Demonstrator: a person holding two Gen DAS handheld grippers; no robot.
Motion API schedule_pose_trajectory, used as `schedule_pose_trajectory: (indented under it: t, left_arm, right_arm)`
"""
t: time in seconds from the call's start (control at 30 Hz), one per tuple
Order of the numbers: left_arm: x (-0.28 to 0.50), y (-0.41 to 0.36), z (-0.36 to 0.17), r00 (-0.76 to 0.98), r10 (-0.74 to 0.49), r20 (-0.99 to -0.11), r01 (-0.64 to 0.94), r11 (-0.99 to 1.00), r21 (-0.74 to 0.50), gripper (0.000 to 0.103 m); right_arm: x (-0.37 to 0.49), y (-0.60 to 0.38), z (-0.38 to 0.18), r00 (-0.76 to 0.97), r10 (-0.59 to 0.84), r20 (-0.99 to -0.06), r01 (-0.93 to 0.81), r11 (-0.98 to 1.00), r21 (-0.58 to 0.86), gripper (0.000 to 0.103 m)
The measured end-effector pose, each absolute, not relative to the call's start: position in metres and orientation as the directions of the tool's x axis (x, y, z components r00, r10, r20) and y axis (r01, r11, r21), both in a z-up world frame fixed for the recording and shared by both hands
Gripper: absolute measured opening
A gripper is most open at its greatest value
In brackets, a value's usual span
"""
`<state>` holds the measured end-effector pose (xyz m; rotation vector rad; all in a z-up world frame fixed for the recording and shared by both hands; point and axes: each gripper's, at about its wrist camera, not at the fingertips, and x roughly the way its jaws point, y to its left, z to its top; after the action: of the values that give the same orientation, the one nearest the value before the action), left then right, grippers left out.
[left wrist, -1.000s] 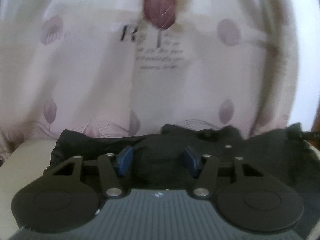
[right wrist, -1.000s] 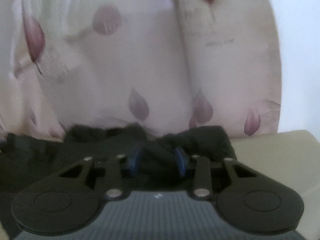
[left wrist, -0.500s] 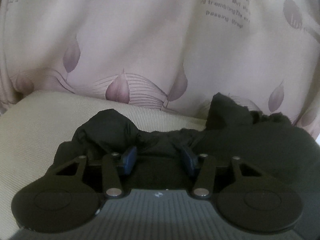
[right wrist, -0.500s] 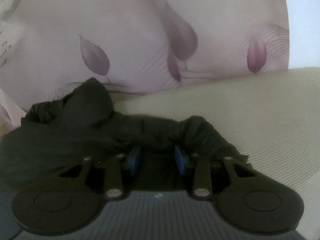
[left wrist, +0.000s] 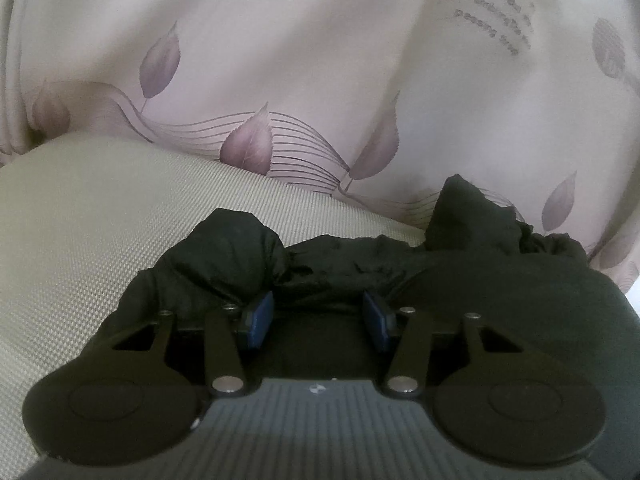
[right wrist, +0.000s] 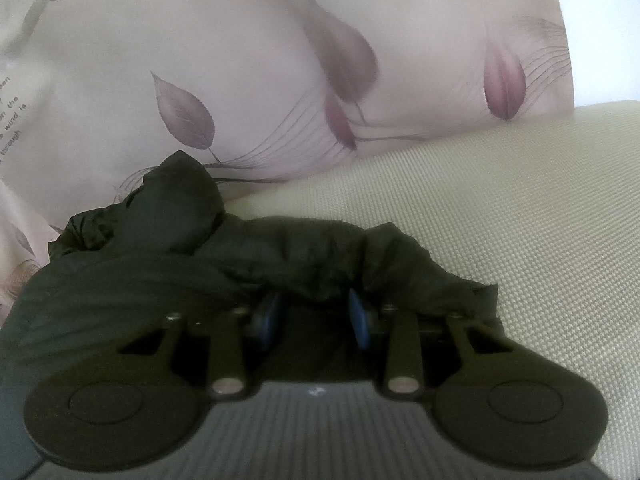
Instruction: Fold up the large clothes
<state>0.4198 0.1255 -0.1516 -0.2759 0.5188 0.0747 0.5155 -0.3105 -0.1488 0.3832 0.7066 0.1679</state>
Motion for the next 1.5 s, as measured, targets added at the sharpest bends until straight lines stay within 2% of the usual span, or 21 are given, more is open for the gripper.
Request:
schedule_pose_trajectory:
  t: [0.53, 0.87, 1.03, 1.1, 1.2, 1.3, 1.4, 1.5]
  left_arm:
    - [0.420, 0.128, -0.153, 0.871, -0.008, -0.491, -0.142, 0.953, -0.268, 0.053]
    - [0.418, 0.125, -0.152, 0.872, 0.018, -0.489, -0.152, 0.960, -0.236, 0.053]
    - [0.418, 0.125, -0.152, 0.872, 0.023, -0.488, -0.154, 0.961, -0.229, 0.053]
    - [0.418, 0.125, -0.152, 0.873, 0.023, -0.488, -0.155, 0.961, -0.230, 0.053]
    - [0.417, 0.125, -0.152, 0.873, 0.023, -0.487, -0.154, 0.961, -0.231, 0.053]
    - [0.417, 0.125, -0.152, 0.874, 0.024, -0.485, -0.154, 0.961, -0.231, 0.053]
    - [0.417, 0.125, -0.152, 0.875, 0.024, -0.484, -0.154, 0.961, -0.231, 0.053]
    - [0.416, 0.124, -0.153, 0.876, 0.024, -0.482, -0.153, 0.961, -0.230, 0.053]
  right_arm:
    - [0.514, -0.303, -0.147, 0.767, 0.221, -0.603, -0.021, 0.947, 0.320, 0.034]
    - [0.515, -0.293, -0.141, 0.753, 0.161, -0.638, -0.003, 0.971, 0.241, 0.035]
    - [0.511, -0.288, -0.126, 0.759, 0.096, -0.643, 0.041, 0.980, 0.194, 0.040]
    - [0.492, -0.284, -0.110, 0.820, 0.048, -0.570, 0.076, 0.979, 0.192, 0.047]
    - [0.459, -0.265, -0.082, 0.894, 0.121, -0.431, -0.019, 0.972, 0.233, 0.049]
    - [0.430, -0.223, -0.062, 0.905, 0.240, -0.351, -0.181, 0.964, 0.192, 0.049]
    - [0.424, -0.185, -0.060, 0.868, 0.339, -0.364, -0.298, 0.940, 0.164, 0.048]
    - [0.434, -0.152, -0.068, 0.840, 0.354, -0.412, -0.339, 0.934, 0.111, 0.048]
